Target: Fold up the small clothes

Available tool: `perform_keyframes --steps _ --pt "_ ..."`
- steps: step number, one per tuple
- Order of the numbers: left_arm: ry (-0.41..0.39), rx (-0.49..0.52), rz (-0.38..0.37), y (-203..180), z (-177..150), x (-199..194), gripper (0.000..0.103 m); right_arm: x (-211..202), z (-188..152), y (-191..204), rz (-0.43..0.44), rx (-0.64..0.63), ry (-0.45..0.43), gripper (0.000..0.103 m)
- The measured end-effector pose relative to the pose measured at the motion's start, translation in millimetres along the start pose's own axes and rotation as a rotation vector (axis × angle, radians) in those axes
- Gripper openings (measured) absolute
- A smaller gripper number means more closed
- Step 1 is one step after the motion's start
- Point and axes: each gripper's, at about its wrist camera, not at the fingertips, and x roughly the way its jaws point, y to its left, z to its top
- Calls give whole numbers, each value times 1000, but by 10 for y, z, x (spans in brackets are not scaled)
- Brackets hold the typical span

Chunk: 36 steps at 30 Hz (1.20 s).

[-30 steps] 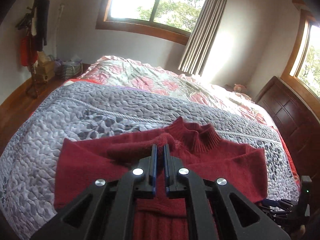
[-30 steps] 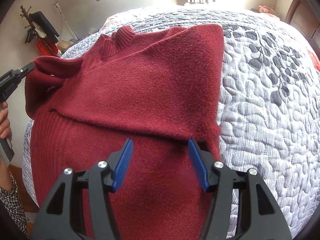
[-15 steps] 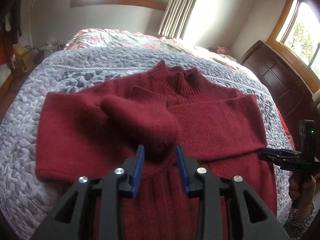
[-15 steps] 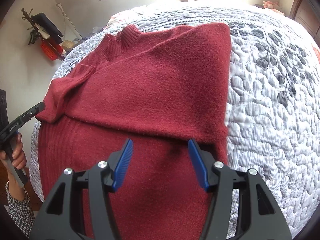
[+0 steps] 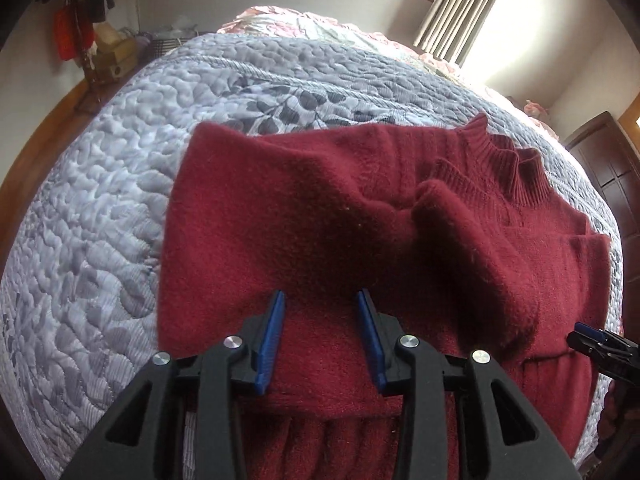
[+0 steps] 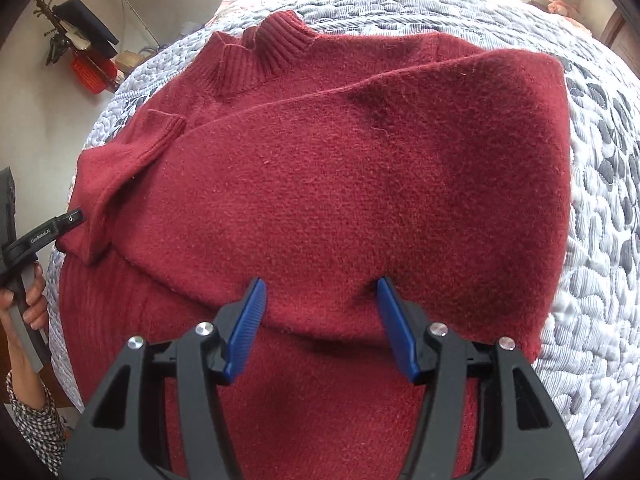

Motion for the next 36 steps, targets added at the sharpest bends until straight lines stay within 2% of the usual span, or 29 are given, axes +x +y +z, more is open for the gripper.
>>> perform_keyframes --steps 2,5,10,14,18,23,26,28,30,32,34,36 --pt "0 -4 -10 10 4 3 37 -67 67 64 -9 -15 -16 59" --pt "1 2 -18 11 15 -3 37 -86 251 240 24 -30 -24 59" --pt "5 -5 -30 52 40 21 37 182 701 633 88 -56 24 58" --pt "6 -2 -31 66 46 21 37 401 977 849 99 -47 42 59" --pt "8 -2 -30 78 51 43 37 518 1158 980 114 -22 49 59" --pt "0 -3 -31 84 52 59 37 483 1304 1085 181 -21 35 55" --pt "-5 -8 -33 91 51 73 38 653 1387 1145 166 -10 90 54" --pt "-7 -13 -35 98 43 73 38 788 1419 1168 194 4 118 43" --pt "-8 -18 -40 109 39 70 38 858 1431 1185 210 4 116 17" --pt "-7 -29 -48 130 41 75 38 814 1399 1167 227 7 88 10" --pt "-7 -38 -54 143 42 75 38 681 1349 1119 263 6 37 9" --pt "-15 -40 -53 139 36 60 38 434 1266 1043 264 -9 -36 9"
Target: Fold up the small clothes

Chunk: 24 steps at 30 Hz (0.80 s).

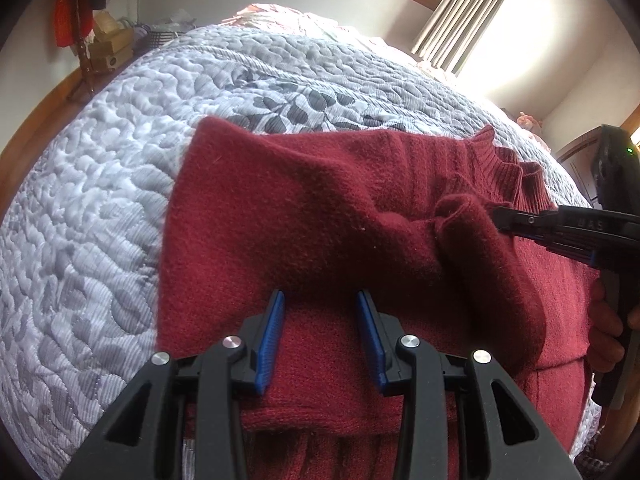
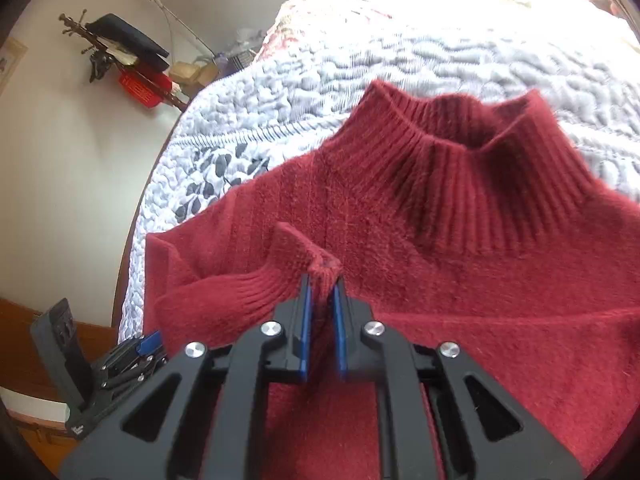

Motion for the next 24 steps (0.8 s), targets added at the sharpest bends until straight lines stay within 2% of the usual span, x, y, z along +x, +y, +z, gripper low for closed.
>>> perform_keyframes --steps 2,5,10,11,13,15,17,21,24 --pt "-13 -9 -2 -12 -11 -34 40 -288 -89 -26 -12 -21 -66 9" --pt "-37 -20 -32 -63 -24 -109 50 -766 -303 -203 -38 -24 -147 9" --pt "-60 66 -6 -345 -67 -122 51 -1350 -788 -742 -52 36 -224 9" --pt "-48 85 3 -405 -87 -84 53 -1365 -883 -817 -80 34 -223 11" --pt "-34 126 43 -500 -124 6 58 -1263 -1047 -979 -117 31 -164 20" --pt "-42 165 95 -573 -164 32 59 -1142 -1177 -1162 -144 66 -114 21" --pt "-55 177 114 -618 -187 -25 59 -1099 -1253 -1274 -99 96 -114 22" --pt "-64 171 84 -635 -168 -190 67 -1131 -1191 -1368 -23 139 -124 36" --pt "-82 184 114 -647 -133 -255 67 -986 -1076 -1356 -14 156 -86 38"
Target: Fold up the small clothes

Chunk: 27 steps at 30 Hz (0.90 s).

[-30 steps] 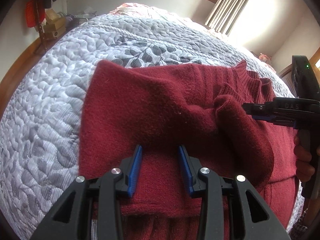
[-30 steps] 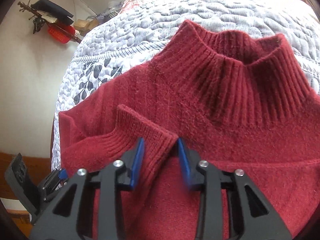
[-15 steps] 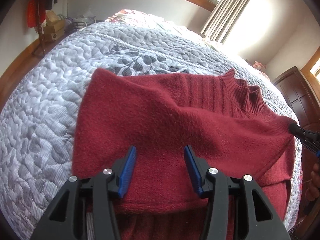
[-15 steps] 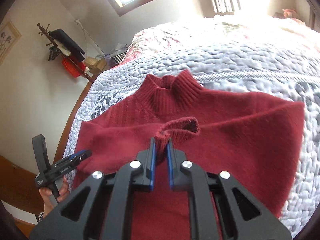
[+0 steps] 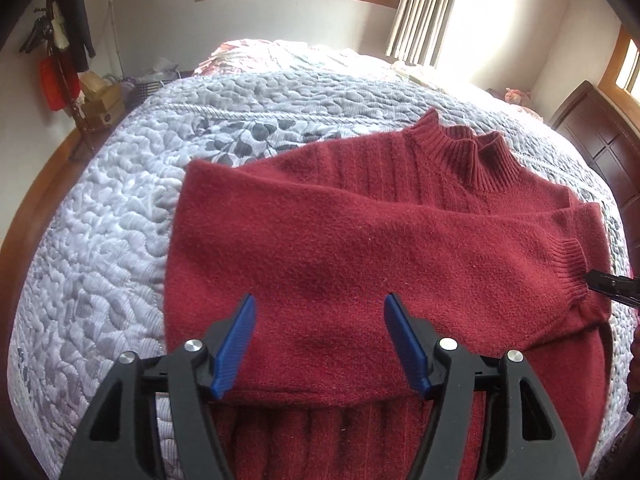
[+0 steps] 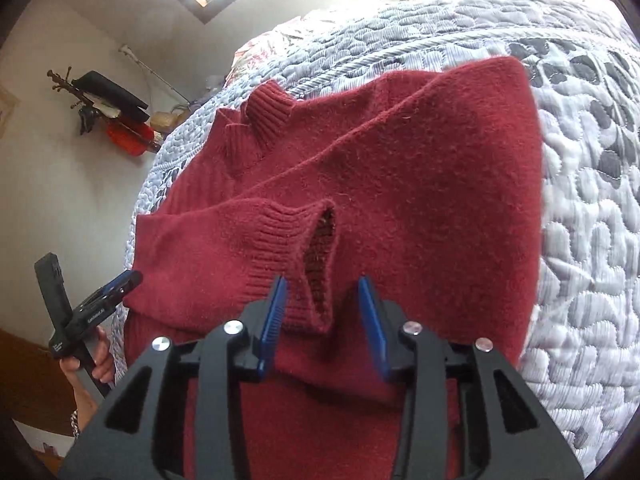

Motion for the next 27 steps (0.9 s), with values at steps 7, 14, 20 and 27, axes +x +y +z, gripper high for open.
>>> perform_keyframes --steps 7,14,20,27 --pt "26 -65 34 140 6 104 68 124 122 152 71 -4 14 6" --pt "10 -53 36 132 35 100 68 -403 129 238 -16 -76 -113 5" --pt "25 -36 81 43 37 281 68 -401 112 -38 -91 -21 -102 5" --pt "32 2 115 7 21 356 68 -173 12 -281 -109 -5 -49 10"
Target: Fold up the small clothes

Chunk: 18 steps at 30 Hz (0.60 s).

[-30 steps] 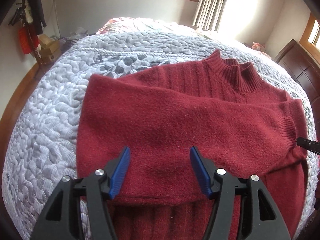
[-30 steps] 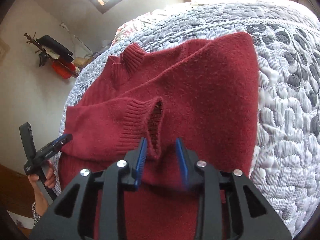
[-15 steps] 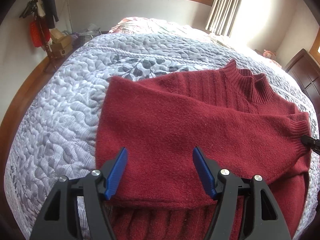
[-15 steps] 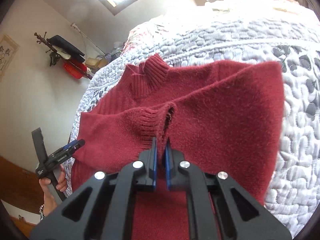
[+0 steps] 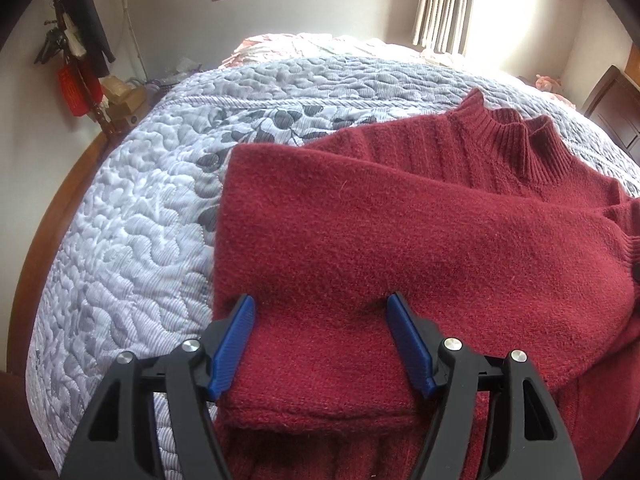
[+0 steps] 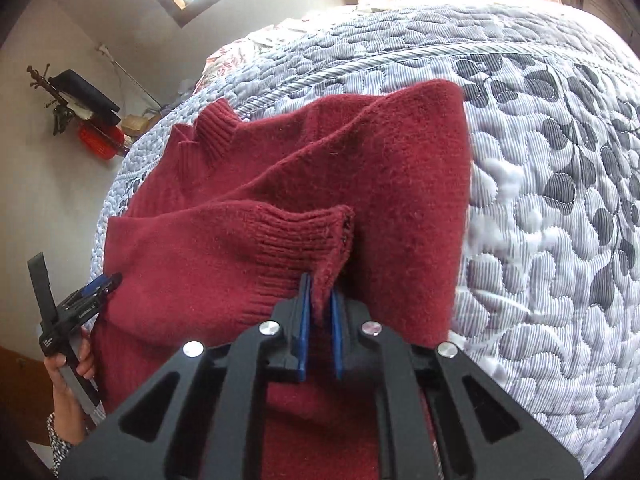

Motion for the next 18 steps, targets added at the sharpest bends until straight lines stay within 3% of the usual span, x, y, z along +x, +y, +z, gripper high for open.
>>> perform_keyframes --steps 3,5,11,13,14,18 --pt "-24 -12 -67 35 29 -196 68 -160 -8 1 -2 -12 -31 22" --pt "-46 -22 -73 43 94 -280 69 -233 53 5 -16 -14 -53 29" --pt "-30 -7 -51 -58 207 -150 69 -30 231 12 6 27 -1 31" --pt "-17 -7 -38 -67 197 -71 69 44 243 11 18 36 15 22" --pt "-8 -7 -35 -66 194 -24 69 66 253 7 26 38 22 7" --pt "8 -11 -43 -28 155 90 70 -55 239 23 57 13 -23 5"
